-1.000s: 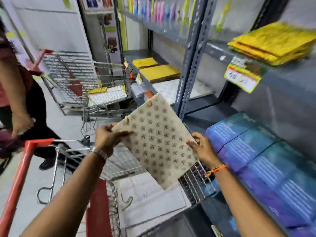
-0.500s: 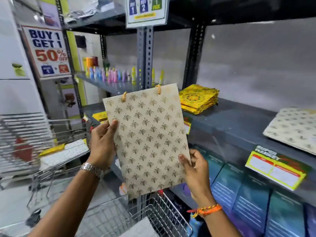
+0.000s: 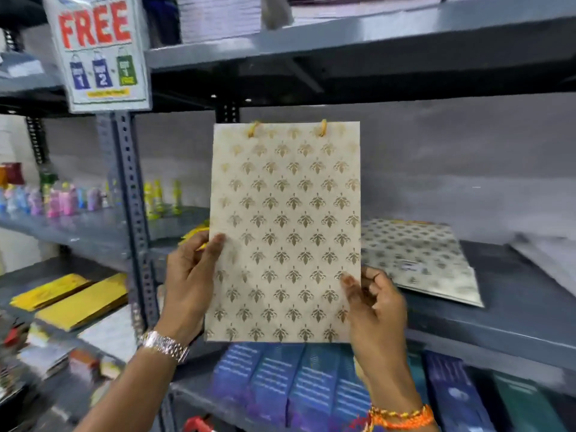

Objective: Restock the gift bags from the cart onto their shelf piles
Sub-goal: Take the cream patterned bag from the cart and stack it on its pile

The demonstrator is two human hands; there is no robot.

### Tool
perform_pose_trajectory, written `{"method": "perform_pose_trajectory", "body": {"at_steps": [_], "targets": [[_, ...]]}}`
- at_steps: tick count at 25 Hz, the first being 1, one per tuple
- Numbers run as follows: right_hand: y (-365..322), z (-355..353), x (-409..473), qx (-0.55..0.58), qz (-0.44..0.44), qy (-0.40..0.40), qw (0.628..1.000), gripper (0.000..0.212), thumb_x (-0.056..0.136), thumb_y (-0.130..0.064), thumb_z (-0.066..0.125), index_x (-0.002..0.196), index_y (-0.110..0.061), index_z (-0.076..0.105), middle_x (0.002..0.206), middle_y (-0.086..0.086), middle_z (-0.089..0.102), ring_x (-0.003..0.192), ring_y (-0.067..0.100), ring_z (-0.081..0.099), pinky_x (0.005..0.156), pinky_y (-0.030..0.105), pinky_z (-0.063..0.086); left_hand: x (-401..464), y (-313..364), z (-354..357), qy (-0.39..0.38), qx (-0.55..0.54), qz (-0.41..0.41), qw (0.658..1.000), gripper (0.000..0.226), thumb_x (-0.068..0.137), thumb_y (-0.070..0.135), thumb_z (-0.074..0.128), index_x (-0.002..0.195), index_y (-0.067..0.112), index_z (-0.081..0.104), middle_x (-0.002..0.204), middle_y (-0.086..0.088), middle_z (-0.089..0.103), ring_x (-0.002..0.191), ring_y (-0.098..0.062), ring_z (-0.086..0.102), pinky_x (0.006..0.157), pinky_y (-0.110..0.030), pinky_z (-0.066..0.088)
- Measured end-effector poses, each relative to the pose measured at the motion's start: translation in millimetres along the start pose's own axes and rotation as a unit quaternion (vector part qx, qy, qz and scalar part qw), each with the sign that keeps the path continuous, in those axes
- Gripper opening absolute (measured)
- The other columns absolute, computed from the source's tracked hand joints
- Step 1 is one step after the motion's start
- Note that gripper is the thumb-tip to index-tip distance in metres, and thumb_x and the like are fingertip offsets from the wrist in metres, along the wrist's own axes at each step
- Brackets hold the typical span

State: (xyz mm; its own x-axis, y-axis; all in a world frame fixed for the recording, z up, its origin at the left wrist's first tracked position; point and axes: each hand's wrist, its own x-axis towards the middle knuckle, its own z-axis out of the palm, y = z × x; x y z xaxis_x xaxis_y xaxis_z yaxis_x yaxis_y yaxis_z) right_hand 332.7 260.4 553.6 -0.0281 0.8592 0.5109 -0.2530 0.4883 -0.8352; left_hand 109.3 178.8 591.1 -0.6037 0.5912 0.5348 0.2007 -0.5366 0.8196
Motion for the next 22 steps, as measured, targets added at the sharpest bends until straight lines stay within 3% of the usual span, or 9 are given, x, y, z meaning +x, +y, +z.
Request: {"method": "perform_pose_trajectory", "body": {"at_steps": [3, 7, 10, 13, 15, 17, 18, 20, 22], "targets": [[-18.3, -37.3, 23.4, -0.018, -0.008, 0.051, 0.999, 0.020, 0.096, -0.009, 0.063, 0.095, -0.029, 0.069, 0.091, -0.005, 0.077, 0.083, 0.008, 0.072, 0.070, 0.026, 0.058, 13.6, -11.5, 49.9, 0.049, 0.013, 0.003, 0.999, 0.018, 0.084, 0.031, 0.073, 0.095, 0.016, 0.075, 0.088, -0.006, 0.077, 0.078, -0.021, 0.069, 0.069, -0.035, 0.057], [-36.0, -90.2, 59.9, -0.103, -0.016, 0.078, 0.991, 0.043, 0.096, 0.004, 0.054, 0.115, -0.034, 0.062, 0.100, -0.013, 0.072, 0.082, -0.005, 0.067, 0.064, 0.011, 0.052, 40.6, -29.5, 124.2, -0.018, 0.024, -0.015, 0.999, 0.008, 0.084, 0.020, 0.073, 0.085, 0.025, 0.078, 0.075, 0.011, 0.075, 0.062, 0.000, 0.063, 0.058, -0.016, 0.050], [-41.7, -119.3, 85.9, -0.181, -0.014, 0.071, 0.981, 0.055, 0.093, 0.011, 0.047, 0.122, -0.031, 0.066, 0.094, -0.018, 0.071, 0.074, -0.012, 0.065, 0.057, 0.004, 0.049, 60.5, -39.9, 172.5, -0.072, 0.039, -0.061, 0.995, 0.020, 0.082, 0.010, 0.074, 0.101, 0.017, 0.079, 0.084, 0.004, 0.076, 0.077, -0.012, 0.069, 0.072, -0.026, 0.057], [-39.8, -137.3, 105.1, -0.289, -0.001, 0.072, 0.955, 0.044, 0.091, 0.009, 0.049, 0.115, -0.020, 0.073, 0.089, -0.008, 0.076, 0.062, -0.015, 0.063, 0.053, 0.003, 0.046, 71.8, -54.4, 205.5, -0.078, 0.105, -0.068, 0.989, 0.027, 0.079, 0.009, 0.078, 0.106, 0.008, 0.077, 0.089, -0.004, 0.076, 0.081, -0.016, 0.069, 0.081, -0.032, 0.059], [-33.0, -145.9, 113.8, -0.337, 0.022, 0.064, 0.939, 0.032, 0.091, 0.004, 0.050, 0.104, -0.012, 0.074, 0.093, 0.004, 0.078, 0.071, -0.008, 0.069, 0.064, 0.013, 0.054, 73.3, -64.4, 218.1, -0.101, 0.160, -0.079, 0.979, 0.024, 0.080, 0.011, 0.076, 0.103, 0.011, 0.078, 0.091, -0.002, 0.077, 0.076, -0.014, 0.068, 0.074, -0.029, 0.060], [-26.7, -150.1, 117.4, -0.366, 0.043, 0.053, 0.928, 0.022, 0.091, -0.002, 0.051, 0.100, -0.001, 0.072, 0.096, 0.013, 0.078, 0.087, 0.020, 0.074, 0.072, 0.028, 0.058, 73.1, -72.4, 222.4, -0.129, 0.217, -0.090, 0.963, 0.021, 0.082, 0.014, 0.074, 0.102, 0.016, 0.078, 0.090, 0.002, 0.076, 0.071, -0.010, 0.067, 0.060, -0.020, 0.054], [-24.6, -150.9, 117.6, -0.379, 0.050, 0.051, 0.922, 0.021, 0.091, -0.005, 0.052, 0.100, 0.002, 0.070, 0.096, 0.018, 0.077, 0.090, 0.030, 0.072, 0.069, 0.028, 0.054, 72.5, -75.0, 222.5, -0.142, 0.243, -0.089, 0.955, 0.019, 0.084, 0.015, 0.072, 0.102, 0.017, 0.078, 0.092, 0.002, 0.076, 0.072, -0.010, 0.067, 0.060, -0.018, 0.053], [-23.6, -150.5, 117.5, -0.394, 0.064, 0.048, 0.915, 0.023, 0.089, -0.008, 0.052, 0.100, 0.006, 0.068, 0.095, 0.023, 0.074, 0.082, 0.034, 0.071, 0.063, 0.024, 0.046, 69.7, -75.7, 220.5, -0.162, 0.281, -0.076, 0.943, 0.017, 0.086, 0.015, 0.069, 0.101, 0.015, 0.078, 0.093, 0.000, 0.075, 0.082, -0.017, 0.069, 0.073, -0.025, 0.057], [-25.0, -149.8, 116.2, -0.404, 0.072, 0.042, 0.911, 0.027, 0.086, -0.008, 0.051, 0.098, 0.010, 0.067, 0.080, 0.018, 0.073, 0.061, 0.023, 0.062, 0.054, 0.022, 0.041, 66.3, -74.1, 218.0, -0.168, 0.322, -0.049, 0.931, 0.015, 0.088, 0.016, 0.067, 0.096, 0.013, 0.079, 0.083, -0.001, 0.072, 0.082, -0.021, 0.069, 0.077, -0.029, 0.058]]}}
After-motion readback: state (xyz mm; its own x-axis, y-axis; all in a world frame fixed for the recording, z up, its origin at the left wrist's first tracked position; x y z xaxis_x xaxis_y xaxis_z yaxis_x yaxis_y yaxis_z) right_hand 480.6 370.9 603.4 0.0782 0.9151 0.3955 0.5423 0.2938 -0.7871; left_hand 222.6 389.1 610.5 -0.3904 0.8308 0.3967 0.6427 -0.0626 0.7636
